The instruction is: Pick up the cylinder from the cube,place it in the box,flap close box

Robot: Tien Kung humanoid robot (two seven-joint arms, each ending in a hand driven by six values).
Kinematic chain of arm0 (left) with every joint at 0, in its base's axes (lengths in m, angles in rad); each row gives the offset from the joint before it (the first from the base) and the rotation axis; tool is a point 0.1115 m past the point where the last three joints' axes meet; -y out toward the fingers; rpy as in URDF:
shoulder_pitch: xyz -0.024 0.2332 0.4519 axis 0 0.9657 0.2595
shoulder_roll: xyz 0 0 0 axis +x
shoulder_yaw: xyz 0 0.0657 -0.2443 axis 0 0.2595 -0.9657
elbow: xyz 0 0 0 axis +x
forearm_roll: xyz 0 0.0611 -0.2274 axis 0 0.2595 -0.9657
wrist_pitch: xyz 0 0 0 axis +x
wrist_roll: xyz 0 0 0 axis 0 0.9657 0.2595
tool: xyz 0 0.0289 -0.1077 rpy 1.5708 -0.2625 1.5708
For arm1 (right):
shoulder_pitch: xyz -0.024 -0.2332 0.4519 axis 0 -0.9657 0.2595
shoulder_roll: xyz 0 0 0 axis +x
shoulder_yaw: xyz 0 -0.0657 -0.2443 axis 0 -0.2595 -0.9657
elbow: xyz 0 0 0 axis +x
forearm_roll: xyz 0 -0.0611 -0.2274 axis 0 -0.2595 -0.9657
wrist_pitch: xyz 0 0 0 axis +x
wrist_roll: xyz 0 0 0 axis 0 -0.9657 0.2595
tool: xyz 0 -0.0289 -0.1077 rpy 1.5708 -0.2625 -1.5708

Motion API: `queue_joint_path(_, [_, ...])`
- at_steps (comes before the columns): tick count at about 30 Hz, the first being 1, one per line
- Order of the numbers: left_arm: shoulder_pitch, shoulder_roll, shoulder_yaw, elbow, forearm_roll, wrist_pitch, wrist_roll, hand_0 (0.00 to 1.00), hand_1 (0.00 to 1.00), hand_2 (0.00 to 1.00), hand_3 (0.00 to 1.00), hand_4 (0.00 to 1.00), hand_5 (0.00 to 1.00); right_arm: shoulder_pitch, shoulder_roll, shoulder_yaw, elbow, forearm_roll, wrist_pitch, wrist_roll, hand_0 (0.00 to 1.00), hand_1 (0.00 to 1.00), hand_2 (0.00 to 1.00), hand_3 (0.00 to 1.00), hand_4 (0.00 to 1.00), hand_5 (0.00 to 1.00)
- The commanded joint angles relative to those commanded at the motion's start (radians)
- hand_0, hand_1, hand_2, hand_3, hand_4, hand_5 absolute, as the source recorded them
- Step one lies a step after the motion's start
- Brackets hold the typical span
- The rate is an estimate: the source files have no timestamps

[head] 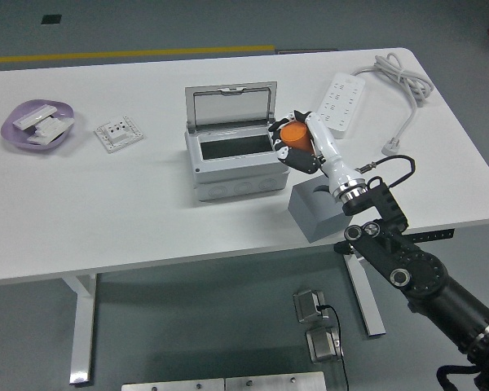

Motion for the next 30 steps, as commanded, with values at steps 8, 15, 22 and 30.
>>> queue_joint_path(8, [-0.001, 0.009, 0.008, 0.0, -0.005, 0.001, 0.002, 0.664, 0.658, 0.647, 0.695, 0.686, 0.163, 0.151, 0.046, -0.095, -0.127, -0.135, 0.039, -0.059, 0.002, 0.154, 0.391, 0.279, 0.002, 0.002])
queue_joint_path(15, [-0.005, 0.015, 0.006, 0.0, 0.001, -0.001, 0.002, 0.664, 0.659, 0.647, 0.695, 0.686, 0.172, 0.256, 0.078, -0.154, -0.25, -0.224, 0.045, -0.056, 0.002, 0.152, 0.403, 0.278, 0.002, 0.002])
queue_joint_path(22, [-0.014, 0.025, -0.001, 0.0, 0.016, -0.001, 0.004, 0.665, 0.658, 0.648, 0.695, 0.686, 0.172, 0.332, 0.078, -0.23, -0.358, -0.282, 0.045, -0.03, 0.002, 0.154, 0.406, 0.279, 0.002, 0.002])
queue_joint_path(30, [-0.022, 0.034, -0.006, 0.0, 0.034, -0.002, 0.008, 0.663, 0.66, 0.648, 0.695, 0.685, 0.172, 0.389, 0.078, -0.294, -0.446, -0.279, 0.046, -0.006, 0.002, 0.156, 0.408, 0.277, 0.002, 0.002])
